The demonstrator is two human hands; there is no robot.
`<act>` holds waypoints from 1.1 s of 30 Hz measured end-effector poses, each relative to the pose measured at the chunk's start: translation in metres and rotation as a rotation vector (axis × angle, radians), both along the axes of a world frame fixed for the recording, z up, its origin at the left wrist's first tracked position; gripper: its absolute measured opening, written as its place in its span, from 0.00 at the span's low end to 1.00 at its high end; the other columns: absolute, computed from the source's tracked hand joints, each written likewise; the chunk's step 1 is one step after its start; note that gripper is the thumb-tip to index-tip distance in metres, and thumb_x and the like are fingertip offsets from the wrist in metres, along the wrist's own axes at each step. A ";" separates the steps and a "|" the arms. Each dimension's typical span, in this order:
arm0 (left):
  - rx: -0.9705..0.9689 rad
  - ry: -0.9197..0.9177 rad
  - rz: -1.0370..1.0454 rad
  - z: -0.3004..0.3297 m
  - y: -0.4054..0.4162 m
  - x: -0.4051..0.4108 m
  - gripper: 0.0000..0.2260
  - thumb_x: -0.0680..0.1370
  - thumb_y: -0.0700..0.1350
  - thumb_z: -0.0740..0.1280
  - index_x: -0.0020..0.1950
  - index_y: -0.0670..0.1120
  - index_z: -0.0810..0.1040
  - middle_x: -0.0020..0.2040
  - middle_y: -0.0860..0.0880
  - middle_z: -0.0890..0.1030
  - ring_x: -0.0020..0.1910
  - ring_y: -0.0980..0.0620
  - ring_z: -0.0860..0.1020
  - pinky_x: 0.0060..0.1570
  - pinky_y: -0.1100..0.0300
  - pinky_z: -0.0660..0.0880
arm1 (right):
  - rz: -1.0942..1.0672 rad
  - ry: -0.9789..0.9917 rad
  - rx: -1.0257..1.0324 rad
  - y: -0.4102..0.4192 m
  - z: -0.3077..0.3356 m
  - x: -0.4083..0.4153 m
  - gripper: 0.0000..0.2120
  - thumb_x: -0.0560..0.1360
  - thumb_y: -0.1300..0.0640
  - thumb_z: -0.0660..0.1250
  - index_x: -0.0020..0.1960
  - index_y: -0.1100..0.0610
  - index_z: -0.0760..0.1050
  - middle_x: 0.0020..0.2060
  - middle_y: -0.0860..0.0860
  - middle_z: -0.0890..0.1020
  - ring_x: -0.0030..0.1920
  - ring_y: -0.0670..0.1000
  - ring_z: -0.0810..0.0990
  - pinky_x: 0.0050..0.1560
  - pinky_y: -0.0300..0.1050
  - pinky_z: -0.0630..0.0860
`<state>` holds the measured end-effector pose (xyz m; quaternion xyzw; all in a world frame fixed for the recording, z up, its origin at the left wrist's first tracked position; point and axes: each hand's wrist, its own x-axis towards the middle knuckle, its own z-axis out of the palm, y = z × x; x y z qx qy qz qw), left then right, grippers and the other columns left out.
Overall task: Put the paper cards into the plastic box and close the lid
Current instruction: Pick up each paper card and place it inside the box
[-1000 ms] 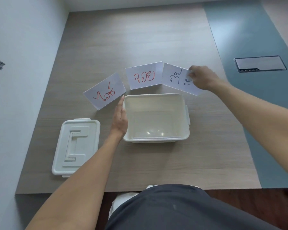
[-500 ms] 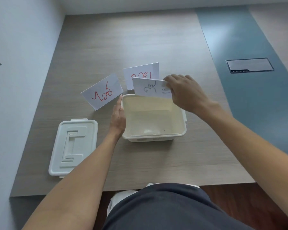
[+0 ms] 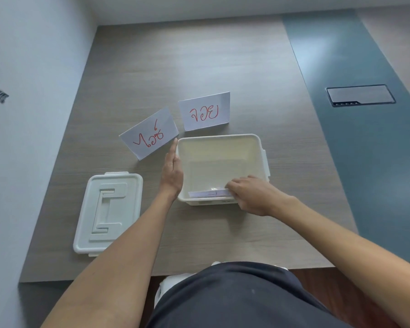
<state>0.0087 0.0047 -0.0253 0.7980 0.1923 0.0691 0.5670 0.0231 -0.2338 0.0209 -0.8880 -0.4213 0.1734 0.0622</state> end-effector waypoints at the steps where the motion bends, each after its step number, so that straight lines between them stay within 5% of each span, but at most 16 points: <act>1: 0.005 0.003 0.000 0.000 0.000 0.000 0.22 0.84 0.42 0.48 0.78 0.53 0.60 0.77 0.58 0.61 0.72 0.67 0.57 0.64 0.77 0.52 | -0.007 0.067 -0.027 0.001 0.000 0.003 0.12 0.80 0.56 0.53 0.55 0.57 0.74 0.51 0.54 0.81 0.52 0.59 0.79 0.51 0.49 0.70; 5: 0.016 -0.001 -0.002 0.000 0.000 0.001 0.22 0.84 0.42 0.48 0.78 0.52 0.61 0.77 0.57 0.61 0.72 0.67 0.57 0.65 0.76 0.52 | -0.087 0.253 0.006 0.011 0.009 0.032 0.13 0.79 0.55 0.57 0.55 0.55 0.78 0.51 0.54 0.83 0.52 0.58 0.80 0.50 0.50 0.75; 9: 0.031 0.012 -0.003 -0.001 0.001 0.002 0.22 0.84 0.42 0.48 0.78 0.52 0.61 0.74 0.61 0.62 0.71 0.70 0.57 0.65 0.79 0.52 | -0.175 0.174 0.165 0.038 0.024 0.083 0.12 0.79 0.57 0.60 0.56 0.55 0.80 0.51 0.50 0.83 0.52 0.53 0.79 0.50 0.44 0.72; 15: 0.038 0.056 -0.001 0.000 0.001 0.002 0.23 0.84 0.41 0.48 0.78 0.53 0.60 0.69 0.64 0.63 0.62 0.84 0.56 0.59 0.85 0.52 | -0.247 0.041 0.299 0.088 0.033 0.175 0.12 0.78 0.58 0.60 0.57 0.55 0.79 0.56 0.53 0.80 0.54 0.58 0.79 0.53 0.54 0.76; 19: 0.036 0.059 0.008 0.001 0.000 0.002 0.23 0.83 0.39 0.49 0.78 0.52 0.60 0.64 0.70 0.63 0.60 0.84 0.59 0.57 0.85 0.53 | -0.212 -0.053 0.194 0.114 0.020 0.219 0.19 0.79 0.58 0.64 0.69 0.55 0.72 0.68 0.55 0.72 0.65 0.59 0.73 0.68 0.54 0.65; 22: 0.045 0.047 0.019 -0.001 -0.001 0.002 0.24 0.83 0.37 0.49 0.78 0.50 0.61 0.65 0.72 0.62 0.63 0.81 0.59 0.60 0.82 0.53 | -0.191 -0.095 0.089 0.125 0.004 0.236 0.23 0.79 0.58 0.64 0.74 0.57 0.66 0.72 0.57 0.68 0.70 0.61 0.68 0.70 0.55 0.60; 30: 0.046 0.050 0.035 0.003 -0.004 0.002 0.24 0.83 0.35 0.50 0.78 0.49 0.61 0.59 0.70 0.67 0.58 0.82 0.63 0.56 0.84 0.55 | -0.144 -0.233 0.073 0.126 -0.013 0.245 0.25 0.71 0.72 0.64 0.67 0.59 0.70 0.56 0.59 0.77 0.54 0.62 0.78 0.59 0.53 0.65; 33: 0.045 0.056 0.033 0.003 -0.004 0.003 0.24 0.83 0.35 0.50 0.78 0.48 0.61 0.56 0.70 0.67 0.57 0.82 0.63 0.55 0.84 0.55 | -0.121 -0.199 0.073 0.123 -0.005 0.240 0.21 0.71 0.74 0.61 0.62 0.61 0.72 0.55 0.61 0.77 0.49 0.63 0.79 0.45 0.49 0.66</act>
